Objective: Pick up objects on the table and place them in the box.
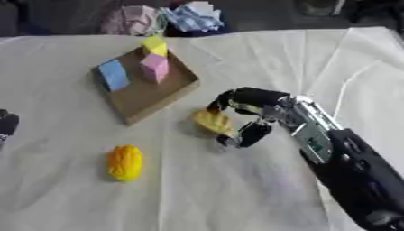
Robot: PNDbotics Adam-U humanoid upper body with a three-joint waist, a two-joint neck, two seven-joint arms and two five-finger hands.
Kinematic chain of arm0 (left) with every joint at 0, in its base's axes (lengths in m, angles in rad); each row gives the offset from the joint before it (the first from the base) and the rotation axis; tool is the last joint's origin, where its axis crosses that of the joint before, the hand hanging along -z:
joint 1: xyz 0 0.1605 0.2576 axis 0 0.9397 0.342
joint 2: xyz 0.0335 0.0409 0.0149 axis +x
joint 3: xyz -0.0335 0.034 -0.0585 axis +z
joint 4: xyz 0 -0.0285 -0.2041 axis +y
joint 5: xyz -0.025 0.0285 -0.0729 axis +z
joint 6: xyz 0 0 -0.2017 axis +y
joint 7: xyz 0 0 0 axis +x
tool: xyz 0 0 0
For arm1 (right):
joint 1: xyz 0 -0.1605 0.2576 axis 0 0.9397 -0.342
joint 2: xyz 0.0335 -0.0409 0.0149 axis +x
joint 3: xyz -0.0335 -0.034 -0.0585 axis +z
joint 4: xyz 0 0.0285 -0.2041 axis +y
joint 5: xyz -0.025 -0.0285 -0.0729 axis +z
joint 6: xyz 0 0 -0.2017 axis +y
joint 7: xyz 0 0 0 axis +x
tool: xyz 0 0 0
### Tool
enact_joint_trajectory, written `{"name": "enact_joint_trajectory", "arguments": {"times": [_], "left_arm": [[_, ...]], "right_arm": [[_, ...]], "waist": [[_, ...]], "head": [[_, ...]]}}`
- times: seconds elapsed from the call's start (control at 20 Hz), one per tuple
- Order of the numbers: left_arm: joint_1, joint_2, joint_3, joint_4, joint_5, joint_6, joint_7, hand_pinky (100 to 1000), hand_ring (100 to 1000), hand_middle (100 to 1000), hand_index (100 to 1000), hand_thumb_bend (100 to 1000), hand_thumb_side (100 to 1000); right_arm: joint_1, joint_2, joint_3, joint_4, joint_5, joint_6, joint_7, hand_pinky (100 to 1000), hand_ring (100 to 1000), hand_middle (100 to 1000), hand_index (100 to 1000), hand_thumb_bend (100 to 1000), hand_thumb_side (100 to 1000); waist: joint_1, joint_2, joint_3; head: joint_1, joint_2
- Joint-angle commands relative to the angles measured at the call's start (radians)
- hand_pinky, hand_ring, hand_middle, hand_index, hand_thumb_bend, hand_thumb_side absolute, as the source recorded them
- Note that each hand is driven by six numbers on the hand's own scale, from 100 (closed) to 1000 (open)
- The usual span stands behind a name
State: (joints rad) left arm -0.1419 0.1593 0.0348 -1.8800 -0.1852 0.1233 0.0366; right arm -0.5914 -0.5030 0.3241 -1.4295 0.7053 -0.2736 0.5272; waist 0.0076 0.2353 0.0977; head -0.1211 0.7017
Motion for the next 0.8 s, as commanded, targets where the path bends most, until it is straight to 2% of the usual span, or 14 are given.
{"name": "enact_joint_trajectory", "arguments": {"times": [0.05, 0.25, 0.35, 0.4, 0.6, 0.8], "left_arm": [[-0.008, 0.018, 0.004, -0.010, -0.005, -0.001, -0.002, 695, 566, 640, 785, 590, 491], [-0.007, 0.018, 0.004, -0.009, -0.004, -0.002, -0.003, 695, 565, 640, 785, 589, 491], [-0.007, 0.018, 0.004, -0.009, -0.004, -0.002, -0.003, 695, 565, 640, 785, 589, 491], [-0.007, 0.017, 0.004, -0.009, -0.004, -0.002, -0.003, 695, 565, 640, 785, 588, 491], [-0.007, 0.017, 0.004, -0.009, -0.004, -0.002, -0.003, 695, 564, 640, 785, 587, 492], [-0.007, 0.017, 0.004, -0.009, -0.004, -0.002, -0.003, 695, 564, 639, 785, 587, 492]], "right_arm": [[-0.020, -0.005, 0.005, 0.013, 0.028, -0.003, -0.024, 768, 784, 703, 825, 254, 319], [-0.030, 0.003, 0.005, 0.032, 0.060, 0.005, -0.102, 737, 733, 588, 720, 206, 242], [-0.034, 0.006, 0.003, 0.039, 0.076, 0.014, -0.163, 717, 698, 525, 652, 157, 164], [-0.036, 0.007, 0.002, 0.042, 0.084, 0.020, -0.199, 703, 674, 487, 605, 100, 100], [-0.047, 0.013, 0.001, 0.046, 0.095, 0.037, -0.337, 654, 599, 355, 459, 100, 100], [-0.066, 0.017, 0.002, 0.047, 0.094, 0.048, -0.438, 637, 570, 319, 425, 100, 100]], "waist": [[-0.007, -0.012, 0.001], [-0.007, -0.012, 0.001], [-0.007, -0.012, 0.001], [-0.007, -0.012, 0.002], [-0.009, -0.012, 0.003], [-0.010, -0.013, 0.004]], "head": [[-0.003, -0.009], [-0.006, -0.008], [-0.006, -0.008], [-0.007, -0.007], [-0.008, -0.006], [-0.009, -0.005]]}}
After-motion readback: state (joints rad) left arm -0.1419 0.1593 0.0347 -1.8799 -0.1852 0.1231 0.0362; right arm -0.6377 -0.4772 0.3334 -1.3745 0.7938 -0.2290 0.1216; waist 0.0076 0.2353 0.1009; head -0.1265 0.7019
